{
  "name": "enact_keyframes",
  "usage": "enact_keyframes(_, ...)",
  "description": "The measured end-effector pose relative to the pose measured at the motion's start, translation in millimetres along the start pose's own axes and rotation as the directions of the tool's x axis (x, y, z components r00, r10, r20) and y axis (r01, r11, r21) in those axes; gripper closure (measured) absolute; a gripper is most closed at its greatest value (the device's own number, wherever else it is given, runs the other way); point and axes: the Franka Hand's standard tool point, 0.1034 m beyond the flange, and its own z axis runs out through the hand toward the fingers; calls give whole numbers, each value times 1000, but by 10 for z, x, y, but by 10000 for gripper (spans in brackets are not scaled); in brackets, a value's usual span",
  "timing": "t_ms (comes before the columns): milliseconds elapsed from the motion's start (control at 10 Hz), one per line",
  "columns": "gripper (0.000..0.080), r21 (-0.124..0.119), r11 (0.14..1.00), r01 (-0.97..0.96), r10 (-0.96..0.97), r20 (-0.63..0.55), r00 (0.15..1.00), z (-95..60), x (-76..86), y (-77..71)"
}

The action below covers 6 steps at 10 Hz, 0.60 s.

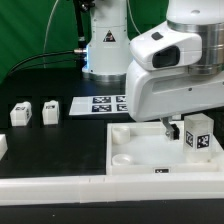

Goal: Assemble one leg

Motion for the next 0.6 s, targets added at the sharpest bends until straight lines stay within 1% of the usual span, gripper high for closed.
enact_keyframes(100, 151, 0, 1000, 0, 0, 0, 1000, 2, 0, 0)
enact_keyframes(200, 244, 0, 1000, 0, 0, 1, 1000, 4, -1, 0)
enact_keyframes(300, 428, 0, 1000, 0, 0, 1, 1000, 5, -1, 0)
enact_keyframes(400, 428, 0, 1000, 0, 0, 1, 1000, 6, -2, 1)
enact_keyframes(500, 509, 0, 1000, 0, 0, 1, 1000, 6, -2, 2)
enact_keyframes(600, 509, 0, 1000, -1, 1, 1, 1000, 6, -2, 2)
